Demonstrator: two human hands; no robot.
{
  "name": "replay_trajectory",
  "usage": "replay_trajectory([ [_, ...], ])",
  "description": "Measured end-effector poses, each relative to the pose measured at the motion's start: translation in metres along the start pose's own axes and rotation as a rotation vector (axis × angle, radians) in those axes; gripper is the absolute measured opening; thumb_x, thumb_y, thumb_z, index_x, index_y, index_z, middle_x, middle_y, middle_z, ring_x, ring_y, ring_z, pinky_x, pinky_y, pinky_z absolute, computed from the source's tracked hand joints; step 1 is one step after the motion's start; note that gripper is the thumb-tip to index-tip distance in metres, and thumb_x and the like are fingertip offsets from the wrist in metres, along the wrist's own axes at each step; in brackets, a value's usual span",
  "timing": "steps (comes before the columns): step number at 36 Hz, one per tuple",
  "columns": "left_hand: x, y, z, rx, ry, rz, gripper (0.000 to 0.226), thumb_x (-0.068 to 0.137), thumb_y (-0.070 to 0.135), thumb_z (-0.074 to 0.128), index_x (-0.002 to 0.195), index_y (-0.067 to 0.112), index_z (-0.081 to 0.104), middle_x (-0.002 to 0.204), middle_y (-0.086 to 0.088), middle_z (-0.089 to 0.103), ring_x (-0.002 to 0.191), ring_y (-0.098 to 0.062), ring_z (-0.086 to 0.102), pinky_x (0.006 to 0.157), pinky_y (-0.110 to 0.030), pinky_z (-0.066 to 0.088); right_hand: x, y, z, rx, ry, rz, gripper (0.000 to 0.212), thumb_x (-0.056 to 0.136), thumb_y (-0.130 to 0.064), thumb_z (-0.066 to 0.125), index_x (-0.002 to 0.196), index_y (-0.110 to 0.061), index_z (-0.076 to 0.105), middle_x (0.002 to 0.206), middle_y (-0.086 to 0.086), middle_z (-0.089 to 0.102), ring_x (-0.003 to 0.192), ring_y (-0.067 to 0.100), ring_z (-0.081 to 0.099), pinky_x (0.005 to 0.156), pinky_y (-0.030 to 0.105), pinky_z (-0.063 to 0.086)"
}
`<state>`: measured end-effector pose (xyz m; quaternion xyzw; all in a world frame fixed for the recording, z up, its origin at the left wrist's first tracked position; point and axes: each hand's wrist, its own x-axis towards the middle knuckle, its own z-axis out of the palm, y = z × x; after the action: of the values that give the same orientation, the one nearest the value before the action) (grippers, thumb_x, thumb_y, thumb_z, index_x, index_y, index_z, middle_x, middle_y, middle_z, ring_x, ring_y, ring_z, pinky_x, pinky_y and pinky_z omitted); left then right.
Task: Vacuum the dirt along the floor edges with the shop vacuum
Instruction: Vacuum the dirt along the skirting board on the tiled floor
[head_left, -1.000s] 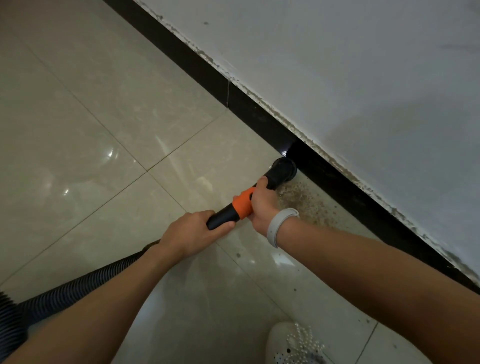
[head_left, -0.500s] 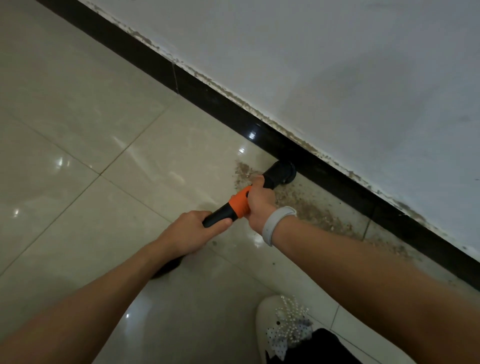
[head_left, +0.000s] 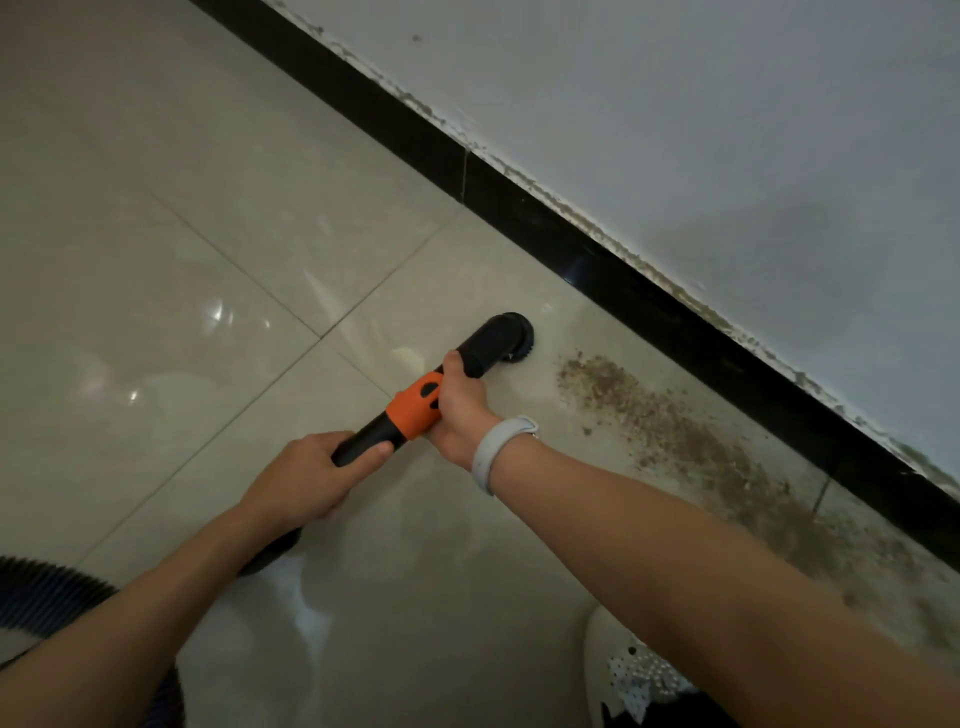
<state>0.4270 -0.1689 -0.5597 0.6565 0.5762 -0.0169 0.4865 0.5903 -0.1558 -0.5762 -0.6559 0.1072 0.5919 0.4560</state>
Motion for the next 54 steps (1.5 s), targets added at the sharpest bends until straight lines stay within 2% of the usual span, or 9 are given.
replay_trajectory([
  [13,-0.006,0.007,0.023,0.117,-0.215,0.084,0.047,0.08,0.065,0.058,0.077,0.018,0.062,0.054,0.004,0.058,0.043,-0.01,0.054,0.05,-0.023,0.043,-0.005,0.028,-0.051,0.188,0.217,-0.029,0.046,0.1,-0.039,0.045,0.128,-0.002,0.041,0.116,0.019,0.058,0.098,0.033,0.061,0.089,0.05,0.052],
  [20,0.002,0.019,0.02,0.234,0.015,0.11,0.052,0.081,0.072,0.052,0.074,0.021,0.059,0.06,0.004,0.062,0.061,-0.016,0.063,0.064,-0.032,0.05,0.001,-0.004,-0.035,0.132,0.106,-0.058,0.044,0.102,-0.037,0.042,0.128,-0.003,0.039,0.091,0.013,0.056,0.1,0.036,0.062,0.091,0.052,0.051],
  [24,0.007,0.019,0.011,0.248,0.118,0.113,0.052,0.082,0.07,0.048,0.078,0.019,0.059,0.064,0.0,0.064,0.064,-0.019,0.062,0.062,-0.033,0.048,0.011,-0.015,-0.013,0.081,0.072,-0.074,0.053,0.1,-0.041,0.043,0.137,-0.003,0.037,0.126,0.02,0.055,0.112,0.037,0.058,0.096,0.052,0.049],
  [30,0.008,0.024,0.021,0.278,0.059,0.152,0.051,0.08,0.07,0.053,0.076,0.02,0.059,0.066,0.002,0.061,0.065,-0.016,0.059,0.056,-0.029,0.04,0.018,-0.002,-0.033,0.128,0.167,-0.097,0.051,0.1,-0.042,0.044,0.132,-0.004,0.038,0.1,0.012,0.054,0.104,0.036,0.06,0.094,0.052,0.051],
  [38,0.023,0.057,0.041,0.182,0.015,0.176,0.053,0.081,0.071,0.05,0.074,0.018,0.059,0.063,0.0,0.063,0.061,-0.021,0.063,0.064,-0.037,0.051,0.017,-0.04,-0.055,0.063,0.195,-0.151,0.051,0.101,-0.04,0.043,0.134,-0.002,0.039,0.123,0.019,0.056,0.111,0.037,0.059,0.096,0.052,0.049],
  [42,0.014,0.048,0.044,0.231,-0.029,0.188,0.048,0.081,0.067,0.054,0.072,0.021,0.058,0.064,0.001,0.062,0.062,-0.018,0.062,0.06,-0.033,0.048,0.004,-0.021,-0.068,0.113,0.218,-0.103,0.044,0.1,-0.039,0.044,0.127,-0.004,0.042,0.094,0.012,0.058,0.098,0.034,0.063,0.092,0.05,0.052],
  [44,0.006,0.037,0.047,0.294,-0.065,0.203,0.046,0.08,0.067,0.054,0.072,0.021,0.056,0.067,0.003,0.061,0.066,-0.016,0.06,0.057,-0.03,0.042,-0.003,-0.003,-0.076,0.16,0.245,-0.081,0.05,0.099,-0.04,0.046,0.131,-0.003,0.041,0.101,0.014,0.059,0.105,0.036,0.062,0.093,0.052,0.051],
  [50,-0.009,0.02,0.055,0.485,-0.144,0.276,0.049,0.079,0.073,0.048,0.077,0.024,0.052,0.066,0.005,0.059,0.066,-0.013,0.058,0.055,-0.025,0.037,-0.026,0.03,-0.096,0.285,0.286,-0.053,0.039,0.101,-0.034,0.044,0.123,-0.003,0.042,0.091,0.012,0.056,0.077,0.028,0.062,0.072,0.045,0.055],
  [54,-0.014,0.011,0.049,0.509,-0.158,0.303,0.075,0.056,0.087,0.023,0.08,0.024,0.056,0.065,0.005,0.06,0.064,-0.01,0.058,0.055,-0.024,0.038,-0.036,0.042,-0.093,0.321,0.27,-0.02,0.036,0.102,-0.033,0.043,0.121,-0.003,0.041,0.09,0.01,0.054,0.077,0.026,0.061,0.082,0.048,0.055],
])
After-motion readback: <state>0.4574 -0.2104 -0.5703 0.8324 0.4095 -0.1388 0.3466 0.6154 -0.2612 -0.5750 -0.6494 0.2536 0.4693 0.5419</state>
